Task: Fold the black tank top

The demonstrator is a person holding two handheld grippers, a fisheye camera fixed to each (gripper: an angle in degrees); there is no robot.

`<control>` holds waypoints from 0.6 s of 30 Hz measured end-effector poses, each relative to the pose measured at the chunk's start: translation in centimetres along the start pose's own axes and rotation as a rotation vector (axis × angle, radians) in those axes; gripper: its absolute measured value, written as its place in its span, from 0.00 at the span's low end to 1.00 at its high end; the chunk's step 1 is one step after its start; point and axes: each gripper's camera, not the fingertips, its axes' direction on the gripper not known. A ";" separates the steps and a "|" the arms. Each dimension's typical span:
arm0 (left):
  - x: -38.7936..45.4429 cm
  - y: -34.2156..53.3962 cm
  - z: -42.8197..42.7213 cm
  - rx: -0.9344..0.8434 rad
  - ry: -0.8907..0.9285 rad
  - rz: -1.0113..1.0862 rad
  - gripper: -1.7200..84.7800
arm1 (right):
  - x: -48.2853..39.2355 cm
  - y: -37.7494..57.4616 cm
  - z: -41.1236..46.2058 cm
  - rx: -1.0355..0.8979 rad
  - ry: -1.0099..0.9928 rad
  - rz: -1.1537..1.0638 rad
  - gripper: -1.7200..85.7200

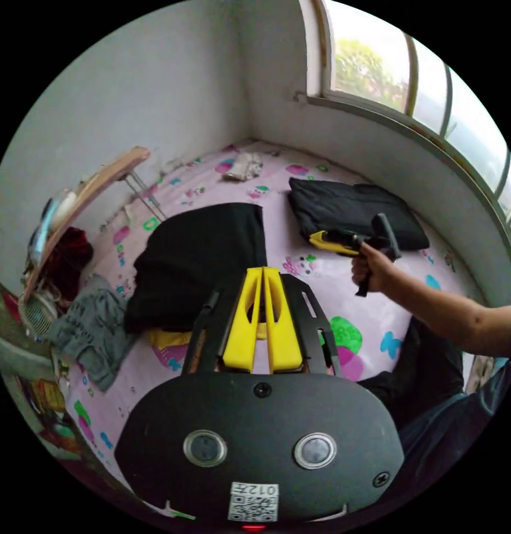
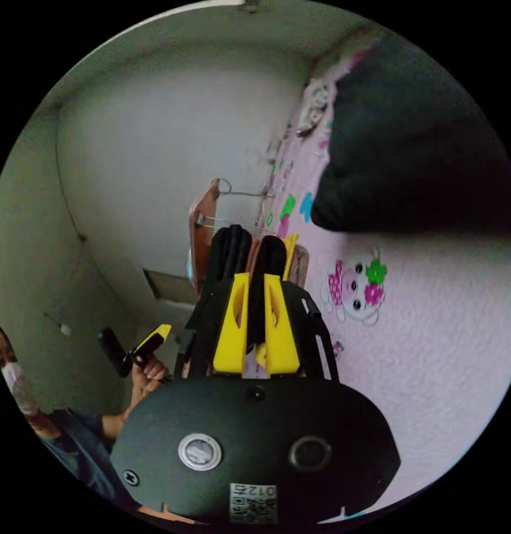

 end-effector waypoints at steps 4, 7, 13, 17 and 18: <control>3.7 -1.5 4.6 -0.171 -0.193 0.136 0.02 | 1.3 1.1 0.4 0.048 -0.120 0.072 0.09; 4.6 -2.0 5.4 -0.223 -0.199 0.135 0.02 | 0.1 -0.9 1.2 -0.013 -0.088 0.073 0.11; 5.5 -3.1 5.2 -0.263 -0.136 0.148 0.02 | -3.7 -5.2 0.3 -0.054 0.025 -0.049 0.12; 5.4 -4.1 5.5 -0.289 -0.103 0.135 0.02 | -4.8 -6.4 -0.1 -0.103 0.029 -0.089 0.08; 5.5 -4.3 5.5 -0.298 -0.104 0.139 0.02 | -4.9 -6.4 0.0 -0.118 0.019 -0.102 0.07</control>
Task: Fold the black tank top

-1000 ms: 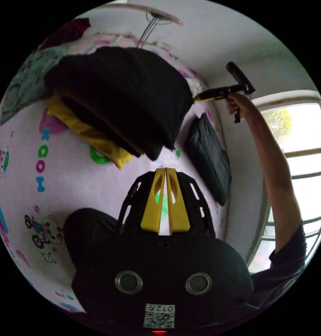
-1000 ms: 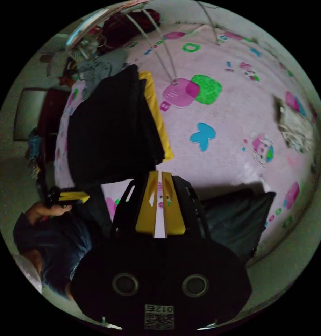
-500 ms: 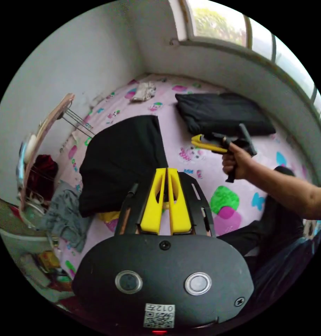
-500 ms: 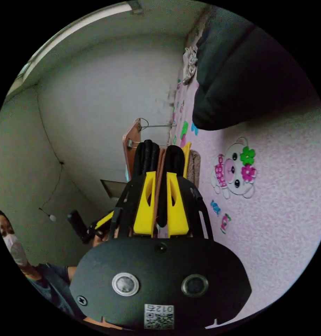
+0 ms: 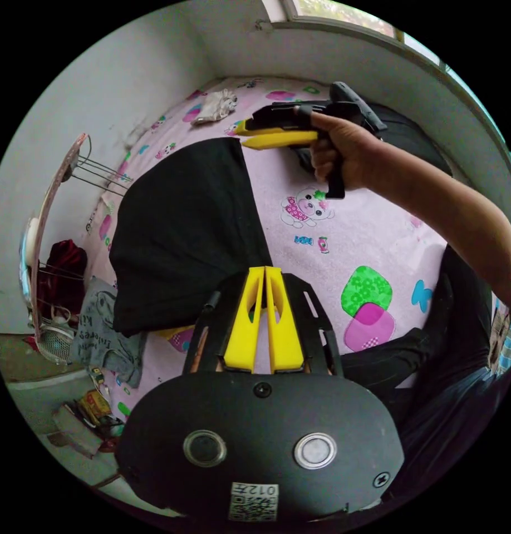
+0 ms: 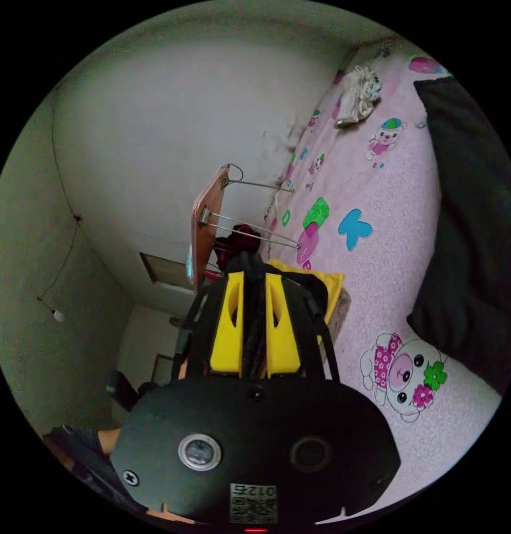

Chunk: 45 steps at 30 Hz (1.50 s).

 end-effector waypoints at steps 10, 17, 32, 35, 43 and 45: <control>-0.5 -1.9 -0.4 -0.056 0.021 0.047 0.02 | -0.8 -0.6 -1.2 -0.065 0.140 -0.056 0.01; -1.8 -0.7 -1.6 -0.005 0.069 0.015 0.02 | -2.1 0.8 -4.3 -0.039 0.123 -0.026 0.07; -3.3 1.8 -2.3 -0.042 0.149 0.029 0.02 | -7.1 1.4 -4.0 -0.048 0.299 0.023 0.02; -4.2 3.4 -4.6 0.020 0.113 0.028 0.02 | -9.0 3.1 -5.4 -0.061 0.331 -0.042 0.03; -12.4 3.4 -8.9 0.106 -0.013 -0.091 0.02 | -12.1 14.1 -3.9 -0.192 0.023 0.079 0.13; -14.1 3.1 -8.2 0.102 -0.002 -0.126 0.02 | -13.1 15.5 -2.7 -0.199 -0.001 0.107 0.14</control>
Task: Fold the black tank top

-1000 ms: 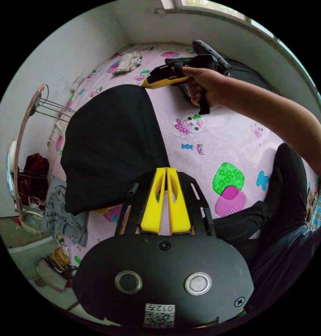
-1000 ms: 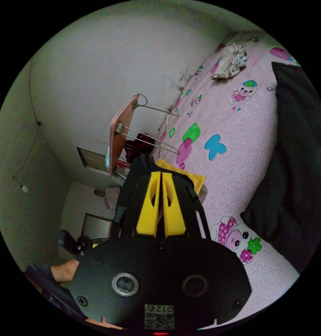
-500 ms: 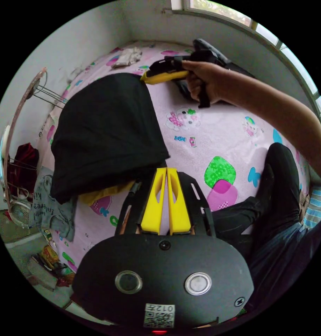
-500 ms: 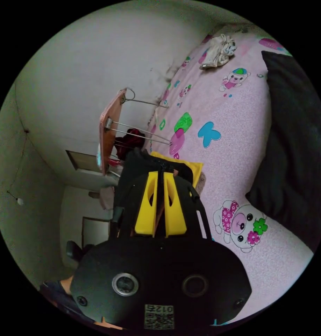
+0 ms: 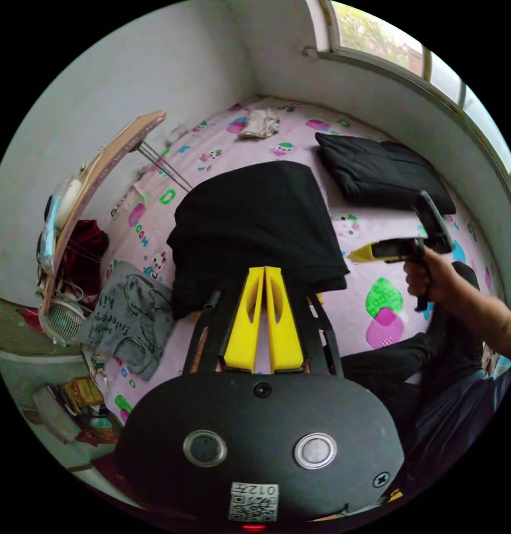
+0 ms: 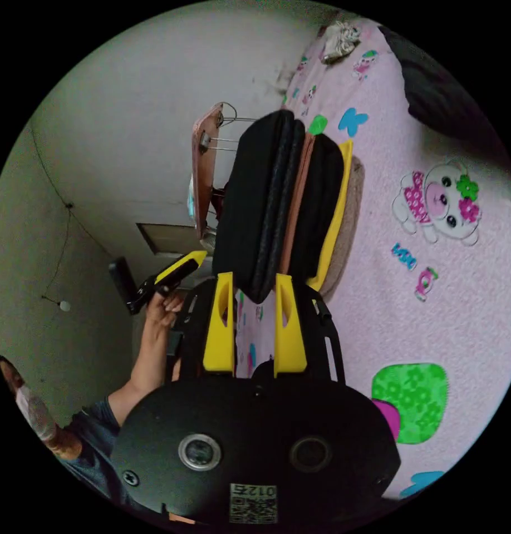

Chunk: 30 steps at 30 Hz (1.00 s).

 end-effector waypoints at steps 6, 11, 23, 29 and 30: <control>-1.6 1.0 3.2 -0.117 -0.006 -0.052 0.02 | -4.4 1.2 3.7 -0.042 0.163 -0.033 0.08; -2.5 3.3 3.7 -0.185 -0.017 -0.062 0.02 | -6.6 1.8 4.5 -0.057 0.156 -0.030 0.06; -7.6 0.6 3.1 -0.011 0.062 -0.303 0.02 | -13.3 4.0 7.5 -0.088 0.149 -0.048 0.06; -5.8 1.3 6.5 -0.228 -0.048 -0.299 0.02 | -18.1 5.5 9.9 -0.113 0.188 -0.067 0.06; -5.6 1.6 6.4 -0.249 -0.066 -0.297 0.02 | -18.6 5.7 10.1 -0.111 0.192 -0.068 0.06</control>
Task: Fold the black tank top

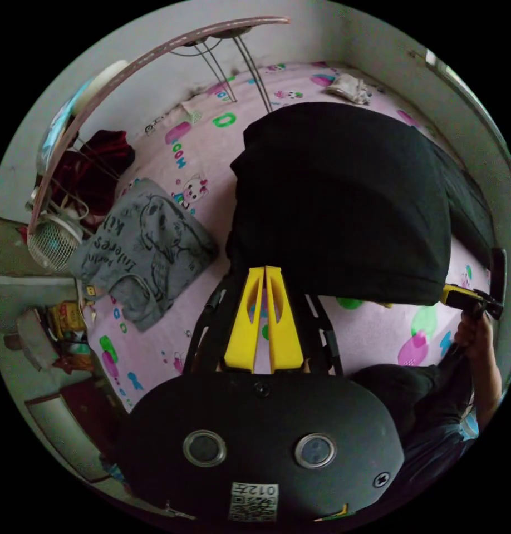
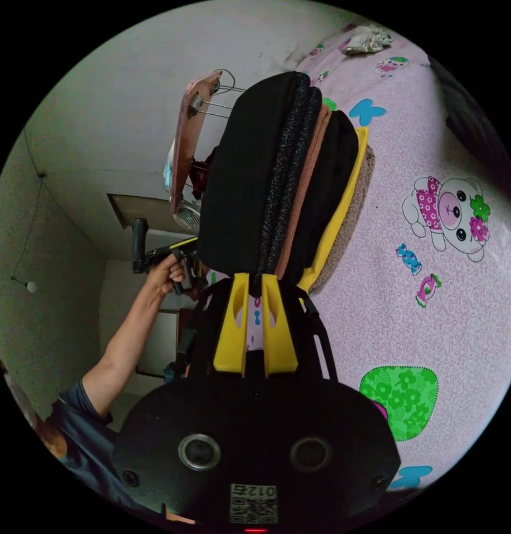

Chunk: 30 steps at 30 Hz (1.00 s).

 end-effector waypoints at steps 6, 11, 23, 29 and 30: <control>0.9 2.6 -4.6 0.149 0.028 -0.074 0.02 | -6.0 2.1 0.9 0.031 0.025 -0.004 0.03; 7.5 2.0 -11.1 0.378 0.154 0.091 0.03 | -11.4 5.4 1.6 0.044 0.113 0.015 0.01; 18.4 -0.4 -8.3 0.267 0.110 0.141 0.02 | -25.5 14.3 -4.7 0.239 0.293 0.043 0.01; 27.9 0.4 -14.5 0.454 0.220 0.201 0.03 | -32.2 18.6 -9.3 0.389 0.372 0.089 0.01; 31.3 0.5 -15.3 0.464 0.254 0.239 0.03 | -32.8 19.1 -9.7 0.400 0.383 0.096 0.01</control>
